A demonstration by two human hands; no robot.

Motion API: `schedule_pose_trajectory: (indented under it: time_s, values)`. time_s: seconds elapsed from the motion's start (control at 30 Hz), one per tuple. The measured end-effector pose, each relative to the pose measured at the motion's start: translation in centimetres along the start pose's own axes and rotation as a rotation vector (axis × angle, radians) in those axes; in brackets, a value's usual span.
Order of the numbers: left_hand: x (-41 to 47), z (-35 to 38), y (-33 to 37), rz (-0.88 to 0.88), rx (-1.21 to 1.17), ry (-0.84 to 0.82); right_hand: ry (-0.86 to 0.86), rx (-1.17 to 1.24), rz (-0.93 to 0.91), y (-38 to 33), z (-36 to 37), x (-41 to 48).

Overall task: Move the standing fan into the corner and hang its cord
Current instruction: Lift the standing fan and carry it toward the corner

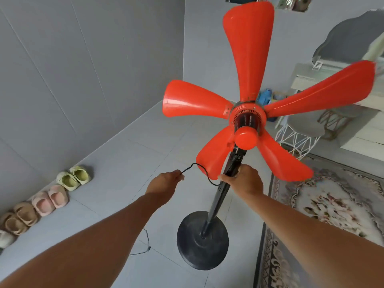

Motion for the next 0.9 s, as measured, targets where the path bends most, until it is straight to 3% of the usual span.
schedule_pose_trajectory:
  time_s: [0.2,0.3,0.47,0.73,0.9]
  values:
    - [5.3,-0.8,3.9,0.194,0.268,-0.140,-0.045,0.074,-0.161,-4.9,0.9,5.1]
    - [8.3,-1.8,5.6,0.211,0.169,-0.156,-0.074,0.112,-0.184,-7.4,1.7,8.1]
    - [13.5,-4.5,6.5,0.208,-0.213,-0.176,-0.081,0.153,-0.212,-10.5,3.0,13.2]
    - [23.5,-9.3,2.3,0.055,-0.302,-0.325,-0.063,0.134,-0.192,-16.1,2.5,23.6]
    - [30.3,-12.2,4.6,0.233,-0.016,-0.218,-0.035,0.172,-0.168,-17.8,2.3,29.6]
Point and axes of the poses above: each hand's wrist, its own x-axis towards the middle knuckle, its own z-axis out of the palm, y = z × x, the point moved 7 cm from there along x, towards the middle knuckle, and after that the axes turned 4 degrees about -y, right-handed, at the moved point
